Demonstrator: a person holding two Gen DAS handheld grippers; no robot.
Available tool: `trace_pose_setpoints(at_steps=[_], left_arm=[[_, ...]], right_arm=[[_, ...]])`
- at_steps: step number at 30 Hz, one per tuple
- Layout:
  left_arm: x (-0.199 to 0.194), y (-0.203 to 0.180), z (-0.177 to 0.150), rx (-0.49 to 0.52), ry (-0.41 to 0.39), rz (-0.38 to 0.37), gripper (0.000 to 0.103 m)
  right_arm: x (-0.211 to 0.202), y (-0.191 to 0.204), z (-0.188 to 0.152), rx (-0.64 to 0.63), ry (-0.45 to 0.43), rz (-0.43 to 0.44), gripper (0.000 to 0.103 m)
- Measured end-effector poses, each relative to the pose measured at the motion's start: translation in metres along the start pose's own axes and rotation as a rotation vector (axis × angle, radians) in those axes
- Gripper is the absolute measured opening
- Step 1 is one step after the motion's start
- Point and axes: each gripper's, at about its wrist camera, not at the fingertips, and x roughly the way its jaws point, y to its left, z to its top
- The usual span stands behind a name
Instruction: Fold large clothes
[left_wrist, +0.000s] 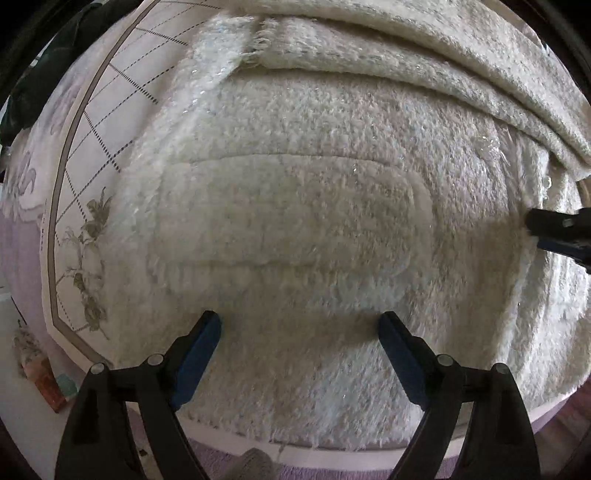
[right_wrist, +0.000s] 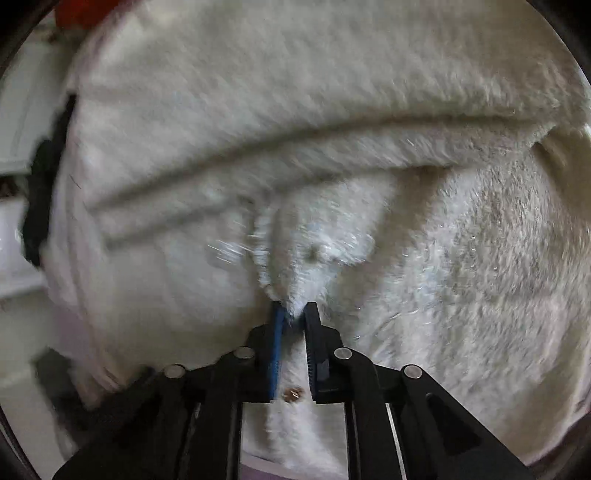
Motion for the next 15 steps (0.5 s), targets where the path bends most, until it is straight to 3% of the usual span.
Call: trace_pose_setpoints(at_steps=[1,2,4,7,9,12,14,15], left_arm=[[-0.004,0.004,-0.001,-0.007,-0.005,-0.006,0.088],[-0.01,0.007,-0.002,-0.011,-0.015,-0.008,0.088],[-0.021,0.011,0.0,-0.017,-0.04,-0.017,0.088],[-0.039,0.001,0.009,-0.012,-0.084,-0.044,0.088],[-0.048,-0.017,0.023,0.016,-0.119,-0.062,0.088],[-0.056,-0.048,0.045,0.059,-0.172,-0.086,0.088],[-0.056,-0.072,0.061,0.103,-0.207,-0.072,0.088],[-0.055,-0.083,0.069,0.128,-0.218,-0.064,0.088]], right_arm=[[-0.015,-0.016,-0.001,0.046,-0.004,0.077,0.027],[-0.037,-0.031,-0.003,0.076,-0.045,0.099,0.034],[-0.076,-0.056,-0.008,0.115,-0.136,0.064,0.05],[-0.123,-0.1,-0.009,0.188,-0.243,-0.088,0.052],[-0.136,-0.117,0.015,0.187,-0.27,-0.206,0.052],[-0.121,-0.12,0.04,0.098,-0.24,-0.271,0.052],[-0.098,-0.113,0.067,-0.047,-0.173,-0.4,0.052],[-0.091,-0.112,0.075,-0.085,-0.16,-0.423,0.052]])
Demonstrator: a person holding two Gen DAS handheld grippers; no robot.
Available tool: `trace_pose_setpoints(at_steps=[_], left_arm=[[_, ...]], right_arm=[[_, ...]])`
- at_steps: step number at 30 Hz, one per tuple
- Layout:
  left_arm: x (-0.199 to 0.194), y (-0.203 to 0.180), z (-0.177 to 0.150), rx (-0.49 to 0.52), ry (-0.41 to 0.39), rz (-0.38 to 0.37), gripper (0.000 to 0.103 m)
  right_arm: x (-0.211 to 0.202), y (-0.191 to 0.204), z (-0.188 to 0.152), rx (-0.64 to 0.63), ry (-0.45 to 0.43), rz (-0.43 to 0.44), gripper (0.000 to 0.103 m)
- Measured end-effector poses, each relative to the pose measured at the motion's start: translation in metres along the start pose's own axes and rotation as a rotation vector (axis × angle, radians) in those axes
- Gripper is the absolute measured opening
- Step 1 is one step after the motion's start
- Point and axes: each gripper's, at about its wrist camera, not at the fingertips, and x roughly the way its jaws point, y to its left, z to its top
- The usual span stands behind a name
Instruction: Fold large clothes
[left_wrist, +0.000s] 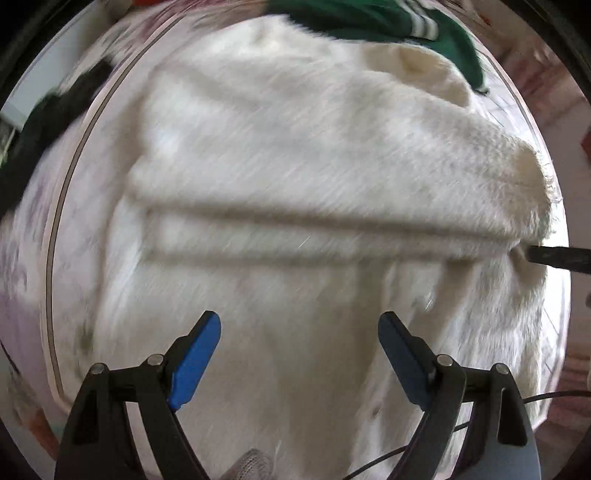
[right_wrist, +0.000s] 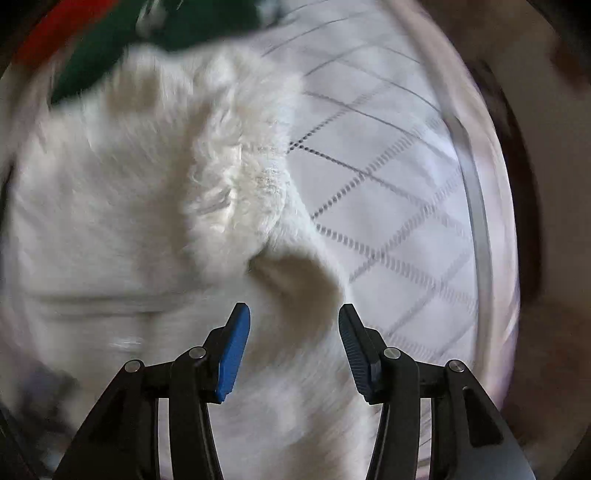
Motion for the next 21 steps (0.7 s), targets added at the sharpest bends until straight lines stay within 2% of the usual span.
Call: trace_pose_setpoints(at_steps=[2,3,4,5,6,9,10,11,13,14,15,16,17,20,21], left_arm=[[0.009,-0.019,0.016,0.043,-0.027,0.018,0.088],[0.02,-0.031,0.023,0.077,-0.029,0.057,0.088],[0.031,-0.037,0.027,0.097,-0.02,0.096,0.088],[0.045,-0.041,0.029,0.111,-0.002,0.126,0.088],[0.055,-0.043,0.029,0.109,0.015,0.135,0.088],[0.07,-0.04,0.03,0.089,0.01,0.146,0.093],[0.07,-0.039,0.031,0.089,0.01,0.152,0.093],[0.072,-0.039,0.031,0.088,0.018,0.155,0.093],[0.075,-0.039,0.033,0.082,0.023,0.16,0.094],[0.075,-0.032,0.028,0.082,0.024,0.161,0.094],[0.074,-0.029,0.028,0.08,0.024,0.161,0.094],[0.073,-0.029,0.025,0.076,0.023,0.159,0.094],[0.07,-0.038,0.021,0.078,0.022,0.161,0.094],[0.066,-0.035,0.014,0.072,0.021,0.163,0.094],[0.075,-0.039,0.027,0.07,0.022,0.168,0.094]], right_arm=[[0.017,0.005,0.017,-0.075,-0.008,-0.062,0.052],[0.023,0.004,0.025,-0.102,-0.016,-0.063,0.049],[0.025,-0.001,0.032,-0.094,-0.037,-0.021,0.042],[0.024,-0.006,0.034,-0.074,-0.047,0.035,0.022],[0.019,-0.023,0.039,0.012,-0.077,0.139,0.011],[0.023,-0.086,0.034,0.344,-0.126,0.383,0.011],[0.035,-0.109,0.027,0.474,-0.105,0.476,0.011],[0.049,-0.12,0.021,0.546,-0.062,0.507,0.011],[0.055,-0.127,0.018,0.578,-0.039,0.531,0.012],[0.046,-0.122,0.022,0.514,-0.046,0.482,0.014],[0.039,-0.118,0.025,0.454,-0.054,0.429,0.023],[0.029,-0.112,0.029,0.351,-0.085,0.351,0.024],[0.028,-0.119,0.029,0.341,-0.091,0.343,0.024],[0.055,-0.138,0.024,0.51,0.018,0.462,0.024],[0.056,-0.137,0.024,0.503,0.032,0.466,0.024]])
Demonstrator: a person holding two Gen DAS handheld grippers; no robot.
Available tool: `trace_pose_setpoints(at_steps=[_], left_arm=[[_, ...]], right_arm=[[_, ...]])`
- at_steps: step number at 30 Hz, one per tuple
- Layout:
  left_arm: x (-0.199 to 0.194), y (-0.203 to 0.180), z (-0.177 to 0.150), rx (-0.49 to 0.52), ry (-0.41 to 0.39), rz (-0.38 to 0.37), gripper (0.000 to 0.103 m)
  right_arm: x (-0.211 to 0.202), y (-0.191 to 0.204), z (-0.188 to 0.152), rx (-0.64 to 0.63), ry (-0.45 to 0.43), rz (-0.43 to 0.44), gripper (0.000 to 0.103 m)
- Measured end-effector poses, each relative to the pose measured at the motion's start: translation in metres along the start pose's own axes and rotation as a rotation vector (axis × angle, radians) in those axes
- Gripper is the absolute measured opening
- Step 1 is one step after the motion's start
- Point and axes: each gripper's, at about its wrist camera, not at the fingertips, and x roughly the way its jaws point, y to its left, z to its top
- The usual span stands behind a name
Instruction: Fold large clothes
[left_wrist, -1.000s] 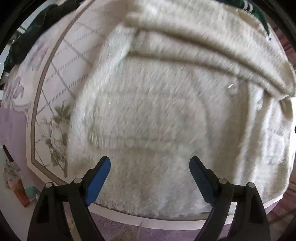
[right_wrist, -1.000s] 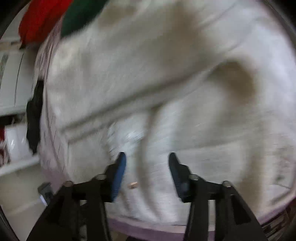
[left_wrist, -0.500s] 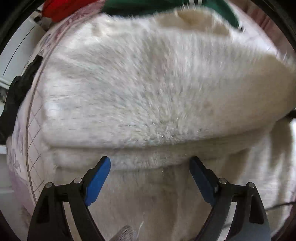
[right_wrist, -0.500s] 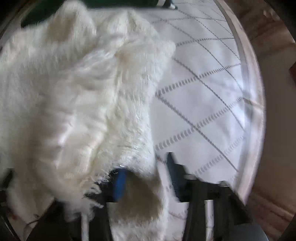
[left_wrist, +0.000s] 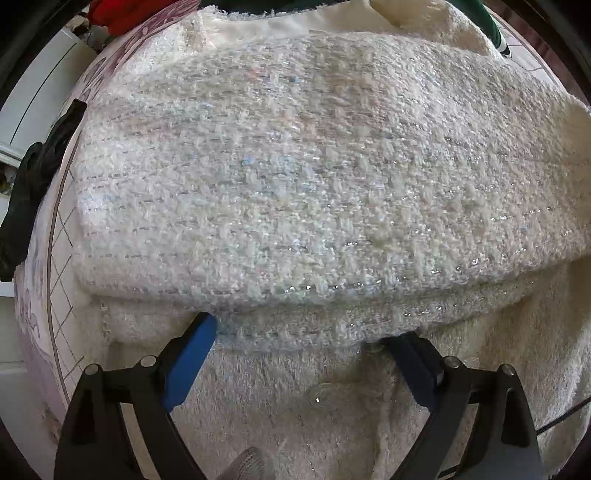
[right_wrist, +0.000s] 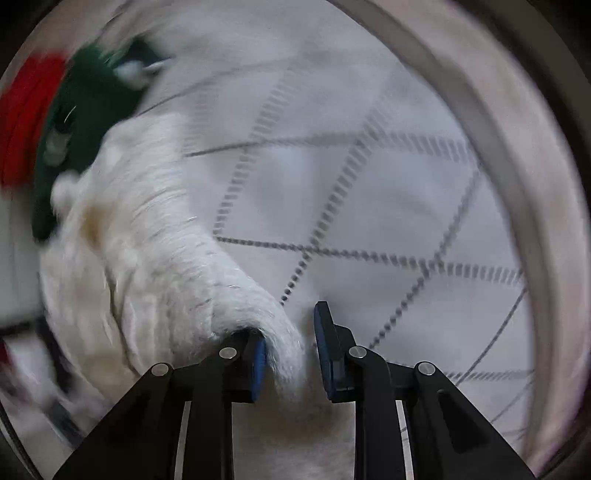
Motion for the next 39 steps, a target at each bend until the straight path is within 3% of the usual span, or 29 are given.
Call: trace_pose_setpoints(at_steps=[1,3,5,8,9,10,11,12,14,17,19,22,24,25,26,27,29,33,35,36,38,39], left_arm=[[0.0,0.002,0.001,0.001,0.001,0.002,0.094],[-0.008,0.001,0.005,0.006,0.006,0.005,0.094],[-0.013,0.012,0.0,0.0,0.016,-0.008,0.094],[-0.034,0.035,-0.002,-0.045,-0.002,-0.036,0.094],[-0.046,0.047,-0.001,-0.079,-0.021,-0.045,0.094],[-0.054,0.055,0.002,-0.104,-0.035,-0.048,0.094],[-0.061,0.062,0.007,-0.128,-0.047,-0.045,0.094],[-0.069,0.074,0.017,-0.165,-0.059,-0.035,0.094],[-0.074,0.089,0.036,-0.218,-0.075,-0.032,0.094],[-0.071,0.108,0.081,-0.282,-0.113,0.01,0.094],[-0.056,0.11,0.117,-0.275,-0.132,0.057,0.094],[-0.032,0.108,0.156,-0.235,-0.129,0.106,0.094],[-0.02,0.109,0.167,-0.218,-0.109,0.099,0.094],[-0.017,0.109,0.17,-0.218,-0.104,0.092,0.094],[-0.018,0.11,0.17,-0.218,-0.106,0.085,0.094],[-0.019,0.112,0.171,-0.22,-0.114,0.079,0.094],[-0.024,0.114,0.17,-0.222,-0.126,0.062,0.094],[-0.024,0.114,0.168,-0.218,-0.132,0.056,0.094],[-0.023,0.117,0.169,-0.219,-0.13,0.056,0.094],[-0.024,0.12,0.169,-0.223,-0.129,0.055,0.094],[-0.031,0.124,0.168,-0.229,-0.139,0.042,0.094],[-0.039,0.126,0.165,-0.229,-0.154,0.033,0.094]], right_arm=[[-0.001,0.002,-0.002,-0.031,0.015,-0.018,0.023],[-0.004,-0.004,-0.008,-0.051,0.038,-0.023,0.011],[-0.011,-0.005,-0.009,-0.073,0.043,-0.055,0.011],[-0.038,0.026,-0.033,-0.107,0.0,-0.152,0.028],[-0.049,0.031,-0.036,-0.108,-0.024,-0.147,0.028],[-0.069,0.043,-0.042,-0.113,-0.074,-0.116,0.028],[-0.085,0.059,-0.047,-0.13,-0.113,-0.075,0.034],[-0.092,0.075,-0.05,-0.156,-0.129,-0.049,0.048],[-0.09,0.116,-0.051,-0.213,-0.137,0.003,0.06],[-0.05,0.196,-0.026,-0.304,-0.08,0.057,0.06],[-0.014,0.225,-0.007,-0.311,-0.039,0.054,0.06],[0.053,0.266,0.014,-0.323,0.068,0.008,0.06],[0.089,0.278,0.018,-0.344,0.114,-0.079,0.06],[0.094,0.283,0.016,-0.359,0.078,-0.116,0.059],[0.093,0.288,0.012,-0.373,0.043,-0.144,0.047],[0.09,0.295,0.006,-0.41,0.01,-0.18,0.027],[0.076,0.301,-0.004,-0.417,-0.057,-0.176,0.019],[0.048,0.312,-0.018,-0.417,-0.152,-0.114,0.018],[0.049,0.321,-0.019,-0.449,-0.185,-0.135,0.018],[0.056,0.321,-0.016,-0.457,-0.167,-0.141,0.02],[0.076,0.317,-0.01,-0.468,-0.009,-0.142,0.031],[0.078,0.315,-0.008,-0.456,0.024,-0.12,0.032]])
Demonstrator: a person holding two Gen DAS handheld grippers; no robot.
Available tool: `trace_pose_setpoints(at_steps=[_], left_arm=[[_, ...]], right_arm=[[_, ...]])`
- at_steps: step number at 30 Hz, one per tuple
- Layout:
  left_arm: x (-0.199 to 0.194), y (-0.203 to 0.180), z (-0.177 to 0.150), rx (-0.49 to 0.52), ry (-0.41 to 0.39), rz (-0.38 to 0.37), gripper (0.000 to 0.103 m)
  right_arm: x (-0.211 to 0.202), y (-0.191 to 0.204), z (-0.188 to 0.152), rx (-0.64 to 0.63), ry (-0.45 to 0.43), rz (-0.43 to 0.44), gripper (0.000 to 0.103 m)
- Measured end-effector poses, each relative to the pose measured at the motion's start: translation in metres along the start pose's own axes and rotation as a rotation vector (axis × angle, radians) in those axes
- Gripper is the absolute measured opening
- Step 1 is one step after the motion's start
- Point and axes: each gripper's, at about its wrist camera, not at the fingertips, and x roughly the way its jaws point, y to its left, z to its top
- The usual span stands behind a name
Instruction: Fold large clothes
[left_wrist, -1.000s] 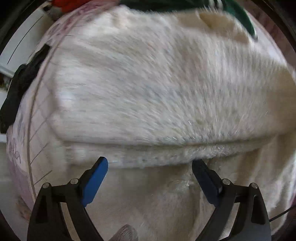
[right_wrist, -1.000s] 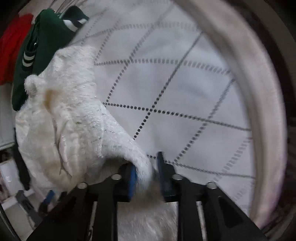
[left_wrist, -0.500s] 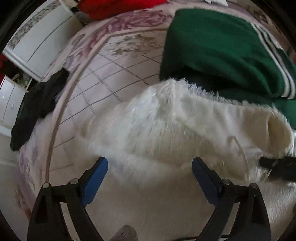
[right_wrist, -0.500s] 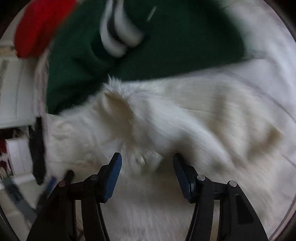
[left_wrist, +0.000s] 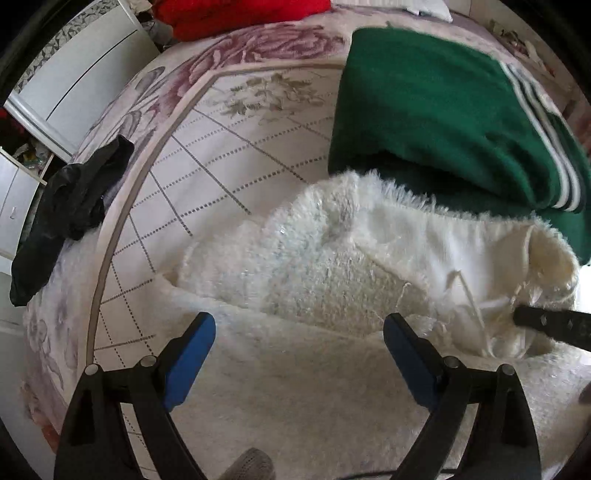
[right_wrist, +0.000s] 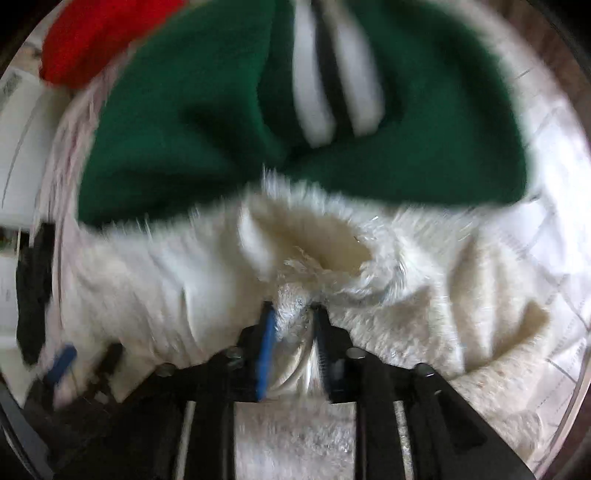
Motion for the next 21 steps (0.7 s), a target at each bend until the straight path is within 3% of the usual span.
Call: trace_pose_setpoints(at_steps=[2,3,5,6,10,13,15,17,19,21], left_arm=[[-0.021,0.009,-0.007,-0.012,-0.04,-0.018,0.094],[-0.032,0.014,-0.013,-0.019,-0.053,-0.022,0.094],[-0.051,0.025,-0.03,-0.037,-0.06,-0.03,0.094],[-0.062,0.034,-0.047,-0.051,-0.051,-0.023,0.094],[-0.077,0.061,-0.113,-0.114,0.061,0.005,0.094],[-0.063,0.07,-0.165,-0.114,0.171,0.02,0.094],[-0.042,0.065,-0.2,-0.051,0.236,0.062,0.094],[-0.021,0.063,-0.229,0.016,0.277,0.11,0.094],[-0.01,0.069,-0.244,0.025,0.297,0.094,0.094],[-0.01,0.077,-0.246,0.023,0.274,0.065,0.094]], right_arm=[[-0.029,-0.024,-0.018,0.05,0.006,0.119,0.037],[-0.039,-0.029,-0.026,0.06,-0.003,0.128,0.054],[-0.075,-0.054,-0.057,0.091,-0.049,0.143,0.078],[-0.092,-0.069,-0.077,0.105,-0.067,0.126,0.081],[-0.101,-0.131,-0.157,0.194,-0.025,-0.029,0.081],[-0.065,-0.171,-0.199,0.253,0.043,-0.104,0.081],[-0.042,-0.189,-0.222,0.266,0.087,-0.195,0.081],[-0.021,-0.2,-0.249,0.305,0.087,-0.206,0.075],[-0.023,-0.196,-0.265,0.338,0.004,-0.189,0.061],[-0.024,-0.191,-0.277,0.375,-0.003,-0.161,0.028]])
